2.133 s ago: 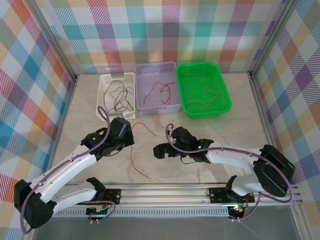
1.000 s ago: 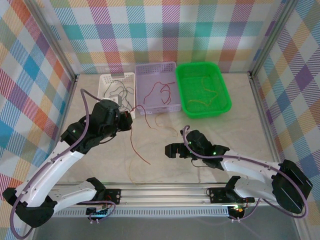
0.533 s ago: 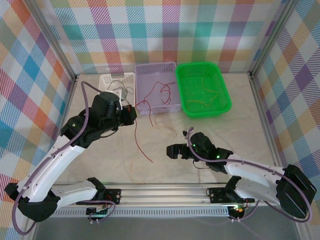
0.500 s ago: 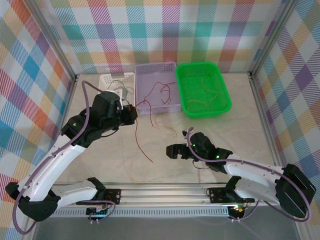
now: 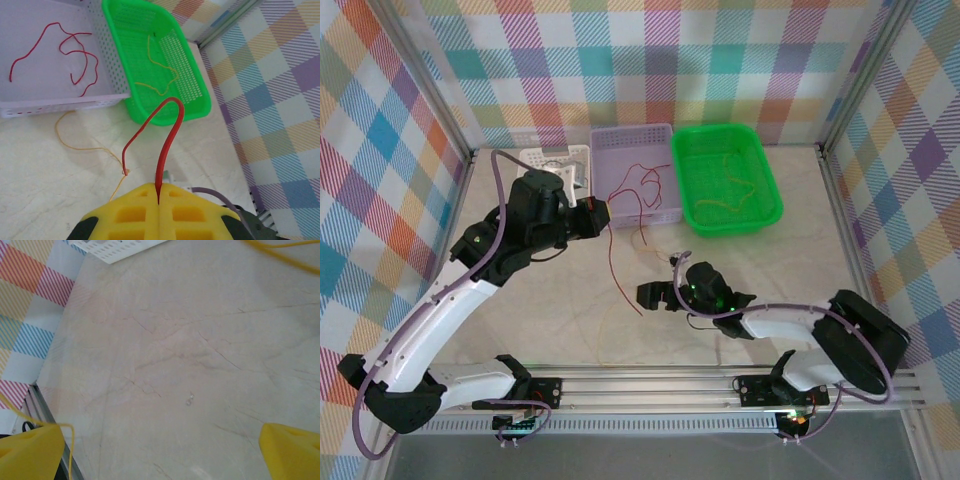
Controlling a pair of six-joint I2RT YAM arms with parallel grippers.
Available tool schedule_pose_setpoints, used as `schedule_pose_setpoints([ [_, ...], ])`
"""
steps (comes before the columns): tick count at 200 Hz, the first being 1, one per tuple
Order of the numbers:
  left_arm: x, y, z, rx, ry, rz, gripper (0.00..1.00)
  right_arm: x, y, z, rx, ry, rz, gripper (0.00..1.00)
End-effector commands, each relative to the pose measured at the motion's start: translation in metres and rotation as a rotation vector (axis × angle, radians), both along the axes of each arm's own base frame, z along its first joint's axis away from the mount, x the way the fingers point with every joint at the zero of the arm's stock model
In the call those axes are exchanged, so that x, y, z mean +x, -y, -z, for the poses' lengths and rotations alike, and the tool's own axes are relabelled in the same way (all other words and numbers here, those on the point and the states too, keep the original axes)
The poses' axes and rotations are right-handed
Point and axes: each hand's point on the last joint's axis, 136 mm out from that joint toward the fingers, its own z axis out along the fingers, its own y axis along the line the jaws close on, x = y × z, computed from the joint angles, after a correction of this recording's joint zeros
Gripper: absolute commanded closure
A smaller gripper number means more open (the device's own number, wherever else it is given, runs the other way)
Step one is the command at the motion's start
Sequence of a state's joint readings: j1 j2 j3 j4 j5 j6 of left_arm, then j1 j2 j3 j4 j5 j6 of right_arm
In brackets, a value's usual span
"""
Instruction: Untangle the cables
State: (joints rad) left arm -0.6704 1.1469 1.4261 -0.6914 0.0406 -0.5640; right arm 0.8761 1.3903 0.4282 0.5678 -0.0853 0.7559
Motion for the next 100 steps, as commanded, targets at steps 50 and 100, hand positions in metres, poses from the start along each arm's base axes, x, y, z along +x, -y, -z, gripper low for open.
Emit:
schedule_pose_setpoints([
  [50, -0.005, 0.001, -0.036, -0.1, 0.077, 0.015, 1.0, 0.013, -0.049, -0.065, 0.38, 0.21, -0.078, 0.0],
  [100, -0.004, -0.001, -0.038, -0.092, 0.086, 0.006, 1.0, -0.002, -0.068, -0.072, 0.438, 0.269, -0.154, 0.05],
])
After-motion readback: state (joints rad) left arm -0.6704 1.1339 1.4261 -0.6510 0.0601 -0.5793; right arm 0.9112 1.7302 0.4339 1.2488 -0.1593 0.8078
